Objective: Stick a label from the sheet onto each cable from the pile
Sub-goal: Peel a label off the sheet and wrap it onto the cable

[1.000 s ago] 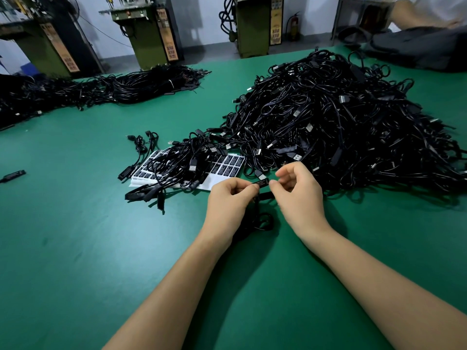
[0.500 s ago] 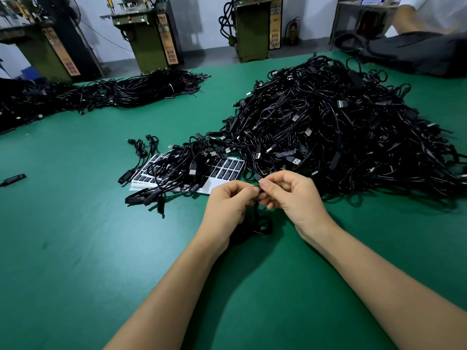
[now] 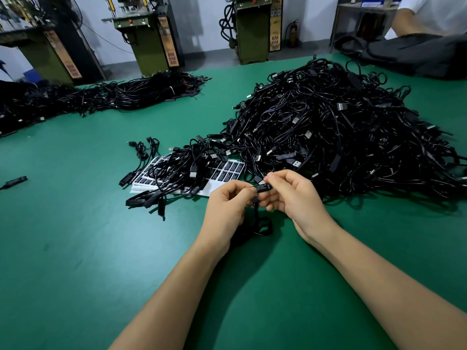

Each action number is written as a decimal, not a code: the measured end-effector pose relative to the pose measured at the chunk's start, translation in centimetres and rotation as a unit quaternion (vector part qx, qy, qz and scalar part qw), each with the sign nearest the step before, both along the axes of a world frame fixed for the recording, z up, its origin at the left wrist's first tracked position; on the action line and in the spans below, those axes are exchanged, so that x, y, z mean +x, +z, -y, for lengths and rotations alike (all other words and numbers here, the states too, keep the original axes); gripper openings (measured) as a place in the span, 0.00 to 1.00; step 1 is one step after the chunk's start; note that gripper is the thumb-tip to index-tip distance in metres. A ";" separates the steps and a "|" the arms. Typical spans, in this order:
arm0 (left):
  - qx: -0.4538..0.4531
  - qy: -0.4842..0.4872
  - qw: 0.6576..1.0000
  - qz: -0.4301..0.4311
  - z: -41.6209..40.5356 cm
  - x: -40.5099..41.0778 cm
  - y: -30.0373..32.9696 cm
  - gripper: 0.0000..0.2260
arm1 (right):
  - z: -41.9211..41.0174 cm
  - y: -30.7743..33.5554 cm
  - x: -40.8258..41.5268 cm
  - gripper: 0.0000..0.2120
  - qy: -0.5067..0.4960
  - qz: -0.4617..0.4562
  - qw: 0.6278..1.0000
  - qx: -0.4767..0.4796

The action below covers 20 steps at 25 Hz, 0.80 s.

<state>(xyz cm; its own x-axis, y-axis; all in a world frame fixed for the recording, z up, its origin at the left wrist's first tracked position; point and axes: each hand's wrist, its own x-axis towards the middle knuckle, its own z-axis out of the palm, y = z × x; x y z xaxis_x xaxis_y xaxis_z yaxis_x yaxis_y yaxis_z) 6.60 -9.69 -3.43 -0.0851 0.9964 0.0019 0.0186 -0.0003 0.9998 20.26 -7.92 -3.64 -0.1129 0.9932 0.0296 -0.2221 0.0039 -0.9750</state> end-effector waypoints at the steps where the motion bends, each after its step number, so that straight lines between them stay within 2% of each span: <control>1: 0.011 -0.004 1.000 -0.013 0.0 0.0 0.0 0.05 | 0.0 -0.1 0.0 0.04 0.001 0.020 1.000 0.013; 4: 0.025 -0.019 0.999 -0.037 0.0 0.1 -0.2 0.02 | 0.0 -0.4 0.0 0.02 0.001 0.059 0.997 0.045; 10: -0.034 -0.016 0.999 -0.017 -0.3 0.0 -0.1 0.08 | -0.2 -0.7 0.0 0.09 0.015 0.070 0.997 0.028; 14: -0.054 -0.029 0.998 0.020 0.1 -0.3 0.3 0.09 | -0.3 -0.1 0.3 0.10 0.001 0.006 1.000 -0.025; 17: -0.056 -0.037 0.998 0.009 0.5 -1.6 1.8 0.07 | -0.5 0.3 0.5 0.09 -0.022 -0.040 0.997 -0.054; 20: -0.013 -0.036 0.997 0.064 0.7 -4.3 5.0 0.06 | -0.5 0.6 0.6 0.07 -0.021 -0.040 0.997 -0.065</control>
